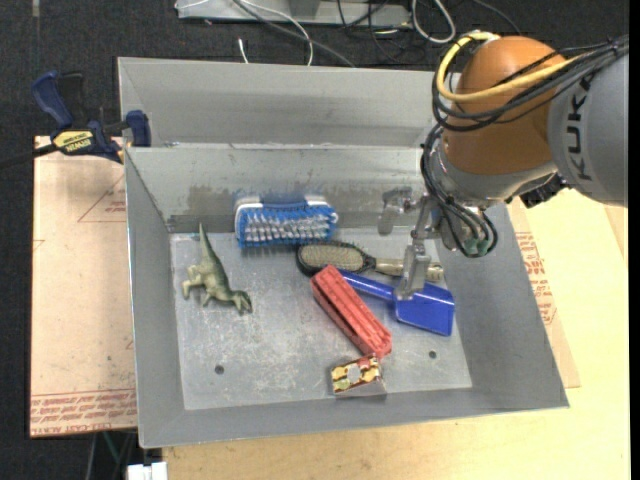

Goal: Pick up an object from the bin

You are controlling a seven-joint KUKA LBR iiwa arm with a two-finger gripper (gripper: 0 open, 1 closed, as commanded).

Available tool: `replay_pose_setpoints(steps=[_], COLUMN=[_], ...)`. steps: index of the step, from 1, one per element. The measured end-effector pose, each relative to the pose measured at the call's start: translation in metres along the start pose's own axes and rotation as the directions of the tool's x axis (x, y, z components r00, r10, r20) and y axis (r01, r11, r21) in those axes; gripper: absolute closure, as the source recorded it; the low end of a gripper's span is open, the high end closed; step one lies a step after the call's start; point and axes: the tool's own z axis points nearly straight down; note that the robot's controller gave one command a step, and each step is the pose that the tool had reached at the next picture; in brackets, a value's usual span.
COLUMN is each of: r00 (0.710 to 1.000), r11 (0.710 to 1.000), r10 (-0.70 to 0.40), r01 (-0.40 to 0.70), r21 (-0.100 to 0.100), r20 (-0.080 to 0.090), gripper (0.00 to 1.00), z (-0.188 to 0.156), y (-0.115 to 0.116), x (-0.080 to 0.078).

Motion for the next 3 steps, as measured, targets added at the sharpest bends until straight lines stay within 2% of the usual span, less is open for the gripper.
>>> replay_pose_setpoints(steps=[1,2,3], r00=[1.0,0.985,0.99], r11=[1.0,0.985,0.99], r10=[0.0,0.172,0.142], r01=[0.0,-0.172,-0.142], r21=[0.0,-0.003,-0.004], r20=[0.007,0.008,0.021], gripper=[0.0,0.0,0.0], z=[-0.005,0.142,0.151], y=[0.0,-0.071,-0.061], x=[-0.001,-0.033,-0.01])
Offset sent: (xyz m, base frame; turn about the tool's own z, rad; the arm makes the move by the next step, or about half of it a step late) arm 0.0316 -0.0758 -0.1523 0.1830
